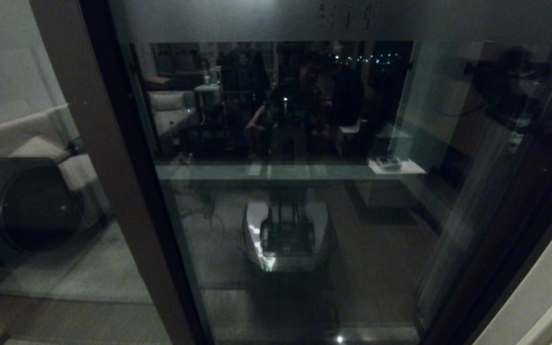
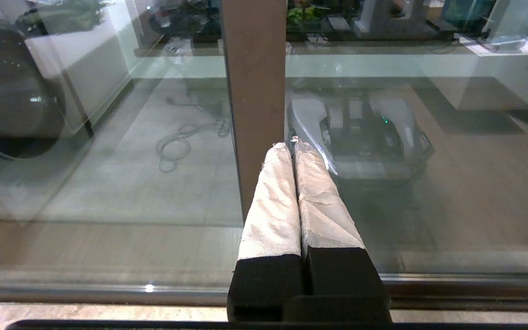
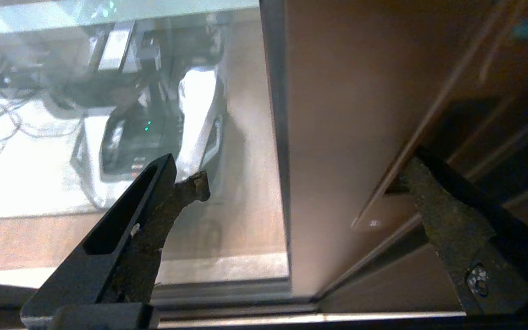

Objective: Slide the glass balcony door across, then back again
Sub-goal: Open the slid door

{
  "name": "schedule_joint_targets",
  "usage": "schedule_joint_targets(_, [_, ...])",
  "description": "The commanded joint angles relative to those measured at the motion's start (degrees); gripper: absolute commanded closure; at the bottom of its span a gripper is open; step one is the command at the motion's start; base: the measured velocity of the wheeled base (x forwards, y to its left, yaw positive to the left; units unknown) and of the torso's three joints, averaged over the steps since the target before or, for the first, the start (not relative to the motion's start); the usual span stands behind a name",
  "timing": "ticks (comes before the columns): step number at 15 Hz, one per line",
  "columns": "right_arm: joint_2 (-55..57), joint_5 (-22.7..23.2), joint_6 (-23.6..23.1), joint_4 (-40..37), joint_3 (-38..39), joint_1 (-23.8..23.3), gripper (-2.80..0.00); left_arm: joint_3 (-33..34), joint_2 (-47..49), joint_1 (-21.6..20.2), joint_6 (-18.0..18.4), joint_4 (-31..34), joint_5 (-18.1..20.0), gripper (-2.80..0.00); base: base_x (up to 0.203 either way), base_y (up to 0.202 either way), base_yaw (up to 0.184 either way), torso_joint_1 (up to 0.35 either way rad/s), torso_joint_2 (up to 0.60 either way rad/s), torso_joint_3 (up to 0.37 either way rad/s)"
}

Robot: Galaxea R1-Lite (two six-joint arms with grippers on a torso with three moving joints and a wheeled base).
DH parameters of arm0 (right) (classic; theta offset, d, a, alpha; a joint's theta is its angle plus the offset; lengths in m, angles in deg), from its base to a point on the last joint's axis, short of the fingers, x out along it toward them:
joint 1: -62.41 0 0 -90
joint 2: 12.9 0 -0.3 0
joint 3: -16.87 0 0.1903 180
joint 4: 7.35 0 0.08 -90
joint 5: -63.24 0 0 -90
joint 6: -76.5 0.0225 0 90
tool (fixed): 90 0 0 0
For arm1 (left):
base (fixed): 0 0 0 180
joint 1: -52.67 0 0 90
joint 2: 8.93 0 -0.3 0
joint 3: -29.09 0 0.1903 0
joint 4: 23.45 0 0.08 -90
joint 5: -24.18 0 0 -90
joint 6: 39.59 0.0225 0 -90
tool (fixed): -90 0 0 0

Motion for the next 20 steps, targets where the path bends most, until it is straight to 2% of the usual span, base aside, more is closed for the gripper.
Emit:
schedule_joint_targets(1, [1.0,-1.3,0.0,1.3,-0.1,0.3,-2.80,0.0,0.0,0.0,0.0,0.0,0.0,0.00,0.000,0.000,0.000,0.000,0.00,0.000])
schedule_joint_targets(20, [-1.0,-0.8,0.8,1.9,3.6,3.9,-2.80,0.0,0.0,0.0,0.0,0.0,0.0,0.00,0.000,0.000,0.000,0.000,0.00,0.000])
